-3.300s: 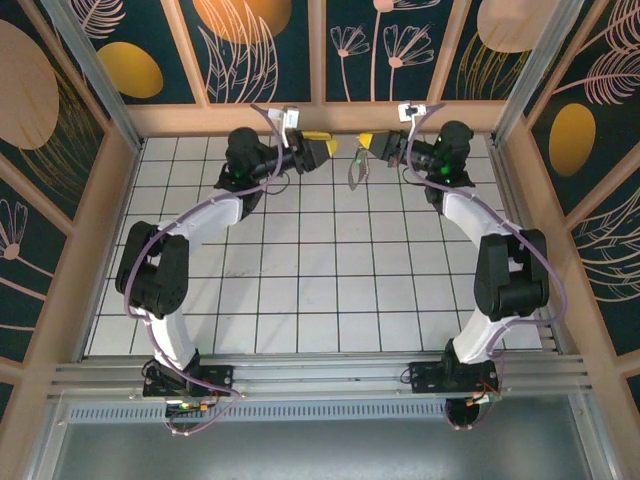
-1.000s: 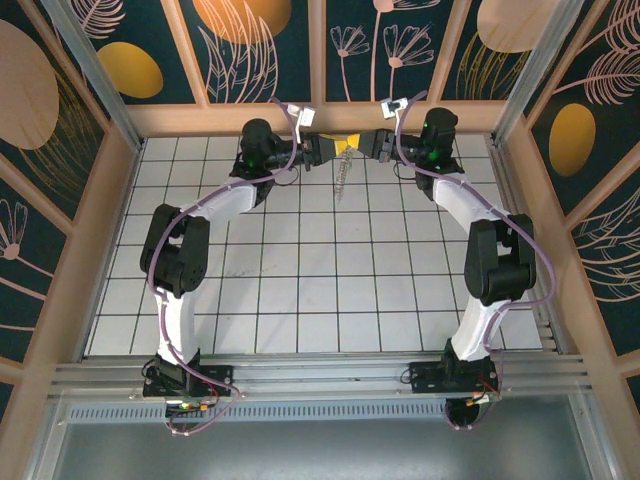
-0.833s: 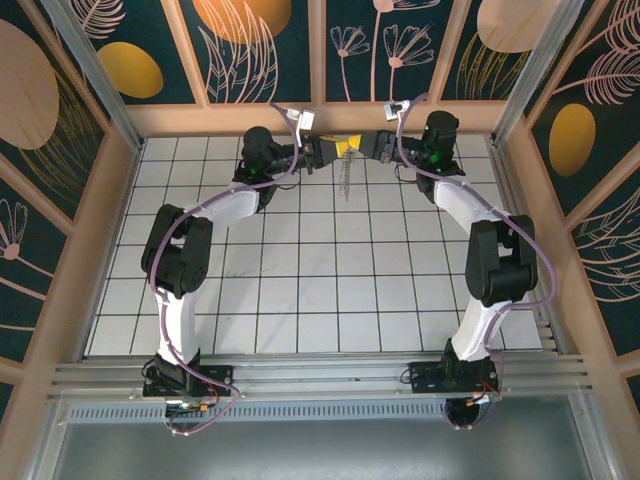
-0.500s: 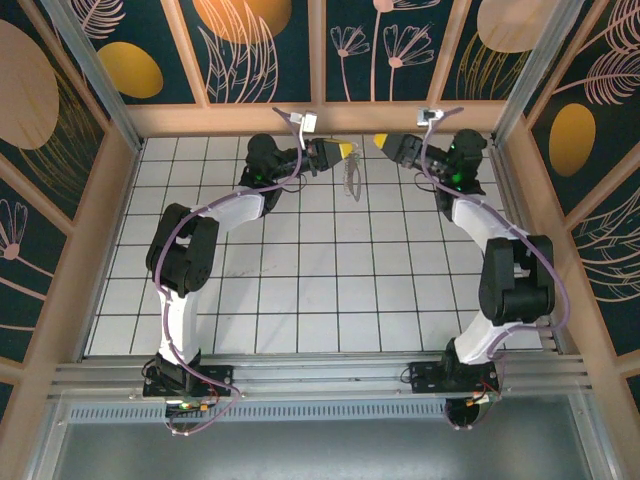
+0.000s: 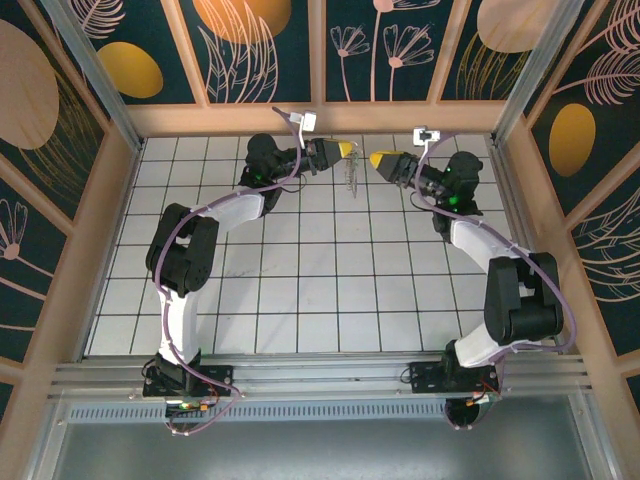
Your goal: Put the keys on the keyring
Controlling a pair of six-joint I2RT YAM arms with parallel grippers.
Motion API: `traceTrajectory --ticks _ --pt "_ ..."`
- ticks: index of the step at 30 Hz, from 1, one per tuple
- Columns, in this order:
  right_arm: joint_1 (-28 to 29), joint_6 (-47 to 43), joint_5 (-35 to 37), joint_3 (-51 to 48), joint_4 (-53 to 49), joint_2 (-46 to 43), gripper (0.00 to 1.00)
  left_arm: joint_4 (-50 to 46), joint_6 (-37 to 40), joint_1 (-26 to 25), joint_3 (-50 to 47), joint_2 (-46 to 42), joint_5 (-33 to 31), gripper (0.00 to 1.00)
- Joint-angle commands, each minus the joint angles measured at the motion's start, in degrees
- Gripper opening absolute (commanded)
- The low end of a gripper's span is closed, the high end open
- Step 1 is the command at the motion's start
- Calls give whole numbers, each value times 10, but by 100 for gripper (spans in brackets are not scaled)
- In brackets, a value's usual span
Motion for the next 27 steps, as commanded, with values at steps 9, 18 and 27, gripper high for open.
traceTrajectory --ticks 9,18,27 --pt "34 -92 18 47 -70 -9 42 1 0 -7 0 -22 -3 0" --pt "21 -115 42 32 -93 -28 37 0 1 -7 0 -25 0 0" --pt "21 -102 30 35 -81 -15 38 1 1 -8 0 -25 3 0"
